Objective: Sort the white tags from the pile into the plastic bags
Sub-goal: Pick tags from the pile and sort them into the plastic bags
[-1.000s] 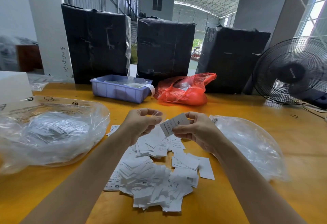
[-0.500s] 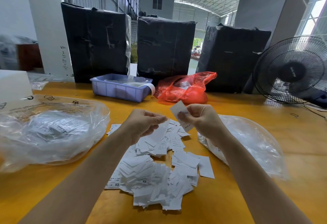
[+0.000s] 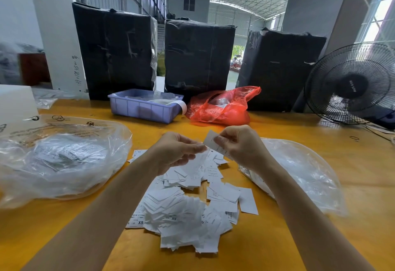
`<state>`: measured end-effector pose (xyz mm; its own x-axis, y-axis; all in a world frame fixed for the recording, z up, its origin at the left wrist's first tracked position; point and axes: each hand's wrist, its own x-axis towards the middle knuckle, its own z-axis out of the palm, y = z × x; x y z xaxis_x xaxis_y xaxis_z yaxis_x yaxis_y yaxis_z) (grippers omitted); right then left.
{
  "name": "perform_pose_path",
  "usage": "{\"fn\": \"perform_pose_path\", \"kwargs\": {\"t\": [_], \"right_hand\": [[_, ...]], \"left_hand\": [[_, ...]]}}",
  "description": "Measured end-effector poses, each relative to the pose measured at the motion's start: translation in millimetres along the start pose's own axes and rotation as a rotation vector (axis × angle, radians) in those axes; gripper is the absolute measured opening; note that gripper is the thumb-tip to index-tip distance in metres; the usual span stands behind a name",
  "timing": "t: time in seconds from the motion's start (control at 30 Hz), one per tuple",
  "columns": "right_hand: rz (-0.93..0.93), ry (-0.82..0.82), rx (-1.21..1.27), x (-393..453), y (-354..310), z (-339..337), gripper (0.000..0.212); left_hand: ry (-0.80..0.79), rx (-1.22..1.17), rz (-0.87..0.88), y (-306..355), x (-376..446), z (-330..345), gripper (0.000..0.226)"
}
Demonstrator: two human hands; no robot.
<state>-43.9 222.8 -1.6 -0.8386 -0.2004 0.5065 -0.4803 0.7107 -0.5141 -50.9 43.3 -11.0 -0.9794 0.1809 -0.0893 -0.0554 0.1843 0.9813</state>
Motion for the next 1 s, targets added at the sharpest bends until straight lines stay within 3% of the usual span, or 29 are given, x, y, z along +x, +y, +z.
{"fn": "perform_pose_path", "kwargs": {"t": [0.37,0.7,0.9,1.0], "right_hand": [[0.085,-0.134,-0.007,0,2,0,0.014],[0.129,-0.323,0.045,-2,-4,-4,0.017],[0.102,-0.389,0.073,-5,-7,-5,0.048],[0.072,-0.277,0.124,-5,-6,-4,0.065]], "left_hand": [[-0.002,0.039,0.018,-1,1,-2,0.006],[-0.026,0.104,0.017,-1,-1,1,0.012],[-0.061,0.174,0.052,-2,-2,6,0.011],[-0.075,0.201,0.049,-2,-3,9,0.012]]}}
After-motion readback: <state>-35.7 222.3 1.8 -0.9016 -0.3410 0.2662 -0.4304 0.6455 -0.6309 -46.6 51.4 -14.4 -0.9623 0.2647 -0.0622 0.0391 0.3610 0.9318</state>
